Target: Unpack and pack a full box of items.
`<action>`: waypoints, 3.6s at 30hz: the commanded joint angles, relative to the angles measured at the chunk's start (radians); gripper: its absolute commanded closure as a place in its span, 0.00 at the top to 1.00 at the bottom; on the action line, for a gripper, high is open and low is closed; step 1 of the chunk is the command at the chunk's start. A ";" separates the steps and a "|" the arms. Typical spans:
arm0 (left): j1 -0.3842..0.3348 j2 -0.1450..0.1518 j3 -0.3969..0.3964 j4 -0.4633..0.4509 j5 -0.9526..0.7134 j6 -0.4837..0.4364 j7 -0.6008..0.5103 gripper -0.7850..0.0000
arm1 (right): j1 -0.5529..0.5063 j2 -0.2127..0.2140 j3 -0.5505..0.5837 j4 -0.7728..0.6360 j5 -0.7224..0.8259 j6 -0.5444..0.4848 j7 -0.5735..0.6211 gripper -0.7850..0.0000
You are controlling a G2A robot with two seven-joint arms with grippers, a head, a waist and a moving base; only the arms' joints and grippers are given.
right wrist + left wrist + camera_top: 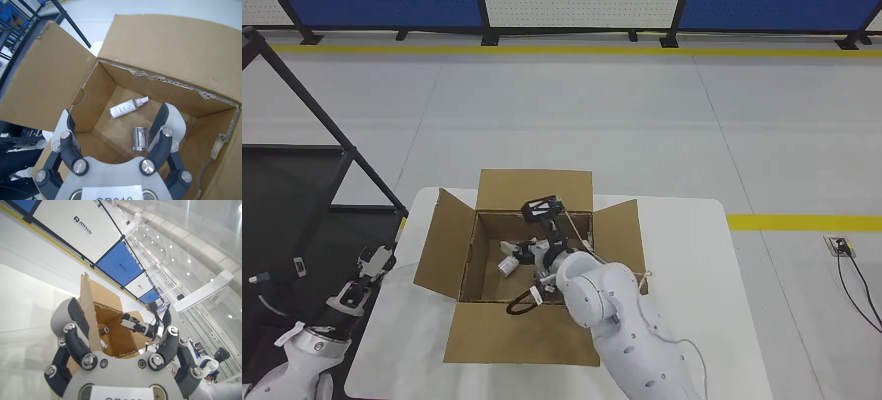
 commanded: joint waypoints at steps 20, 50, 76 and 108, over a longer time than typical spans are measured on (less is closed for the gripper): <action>0.009 0.009 0.090 -0.035 0.124 0.000 -0.111 1.00 | -0.214 0.041 0.201 -0.343 0.202 -0.125 -0.030 1.00; -0.191 0.017 0.399 0.026 0.270 0.092 -0.255 1.00 | -0.256 0.136 0.582 -0.274 0.555 -0.098 0.225 1.00; -0.261 0.017 0.466 0.128 0.268 0.133 -0.188 1.00 | 0.038 0.156 0.281 0.108 0.768 -0.220 0.315 1.00; -0.275 0.030 0.471 0.163 0.263 0.144 -0.186 1.00 | 0.178 0.160 0.119 0.337 0.744 -0.193 0.215 1.00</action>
